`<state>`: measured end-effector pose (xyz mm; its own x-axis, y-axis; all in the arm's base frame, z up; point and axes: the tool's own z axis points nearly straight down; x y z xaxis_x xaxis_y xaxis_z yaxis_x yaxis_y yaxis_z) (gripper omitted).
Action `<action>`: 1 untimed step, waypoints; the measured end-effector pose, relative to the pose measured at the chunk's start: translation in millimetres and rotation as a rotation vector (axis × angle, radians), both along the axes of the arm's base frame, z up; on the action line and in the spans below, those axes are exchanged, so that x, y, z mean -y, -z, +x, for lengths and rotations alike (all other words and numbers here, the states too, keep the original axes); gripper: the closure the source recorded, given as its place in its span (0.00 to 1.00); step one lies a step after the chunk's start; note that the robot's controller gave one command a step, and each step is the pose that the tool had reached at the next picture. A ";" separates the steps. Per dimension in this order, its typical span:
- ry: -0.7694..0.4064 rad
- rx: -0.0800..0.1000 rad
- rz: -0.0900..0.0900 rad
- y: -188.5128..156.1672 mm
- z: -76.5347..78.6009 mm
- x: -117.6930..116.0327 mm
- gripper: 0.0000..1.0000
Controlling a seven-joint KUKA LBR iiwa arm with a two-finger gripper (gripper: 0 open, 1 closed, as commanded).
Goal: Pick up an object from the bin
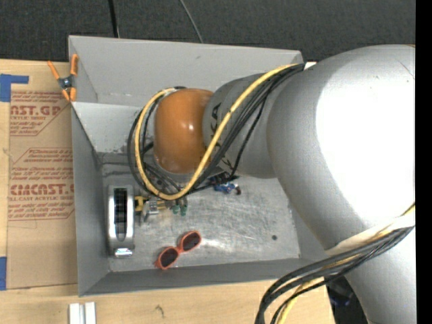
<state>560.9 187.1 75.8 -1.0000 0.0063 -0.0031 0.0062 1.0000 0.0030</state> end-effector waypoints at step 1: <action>-0.044 -0.001 -0.002 -79.4 8.1 5.9 1.00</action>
Offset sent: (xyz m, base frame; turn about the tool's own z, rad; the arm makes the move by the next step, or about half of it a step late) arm 0.0000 0.0000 0.0000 0.0000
